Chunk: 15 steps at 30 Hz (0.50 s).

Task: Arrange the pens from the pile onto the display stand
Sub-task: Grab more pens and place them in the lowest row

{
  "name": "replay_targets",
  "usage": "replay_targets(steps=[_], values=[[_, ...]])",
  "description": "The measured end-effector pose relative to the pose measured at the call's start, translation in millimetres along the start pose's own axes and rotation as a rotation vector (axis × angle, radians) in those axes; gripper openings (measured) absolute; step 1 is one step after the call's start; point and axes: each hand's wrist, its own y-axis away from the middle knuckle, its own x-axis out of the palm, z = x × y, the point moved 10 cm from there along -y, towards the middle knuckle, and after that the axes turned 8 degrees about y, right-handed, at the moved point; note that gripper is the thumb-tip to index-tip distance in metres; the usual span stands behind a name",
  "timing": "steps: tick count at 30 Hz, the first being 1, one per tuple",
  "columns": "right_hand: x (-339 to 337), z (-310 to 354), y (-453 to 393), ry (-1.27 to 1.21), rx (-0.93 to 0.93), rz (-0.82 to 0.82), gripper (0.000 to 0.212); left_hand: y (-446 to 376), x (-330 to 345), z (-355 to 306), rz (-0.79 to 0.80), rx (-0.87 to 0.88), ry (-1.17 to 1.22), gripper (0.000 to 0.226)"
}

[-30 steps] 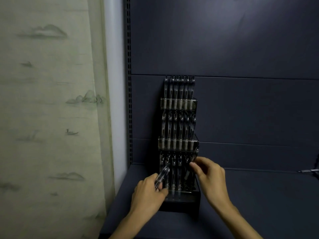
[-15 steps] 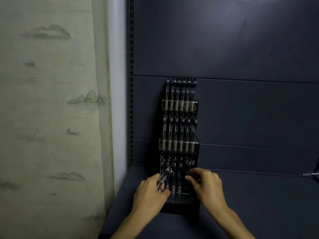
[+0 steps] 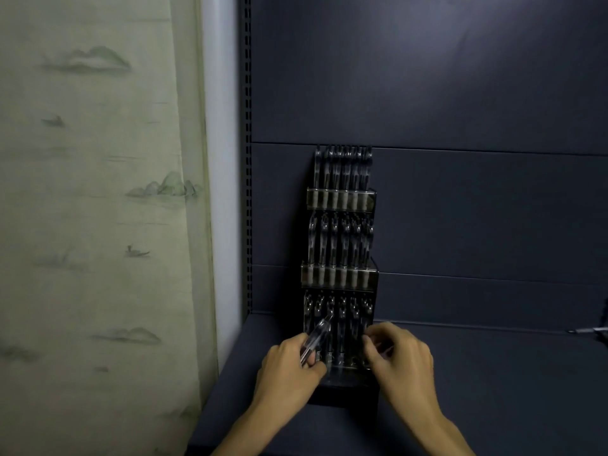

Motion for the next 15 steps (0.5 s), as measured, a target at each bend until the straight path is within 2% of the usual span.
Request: replay_targets(steps=[2, 4, 6, 10, 15], values=[[4.4, 7.3, 3.1, -0.22, 0.045, 0.098, 0.012, -1.0, 1.6, -1.6, 0.008, -0.004, 0.011, 0.019], [26.7, 19.3, 9.4, -0.454, 0.105, 0.331, 0.012, -1.6, 5.1, -2.7, 0.02, -0.012, 0.022, 0.017], [42.1, 31.5, 16.5, -0.583, 0.106, 0.482, 0.01, -1.1, 10.6, -5.5, 0.038, -0.005, 0.044, 0.015], [44.0, 37.7, 21.6, -0.846, 0.153, 0.502, 0.005, 0.6, 13.4, -12.0, 0.052, 0.016, 0.064, 0.011], [40.7, 35.5, 24.5, -0.91, 0.187, 0.45, 0.01, 0.3, 11.3, -18.6, 0.065, 0.028, 0.048, 0.012]])
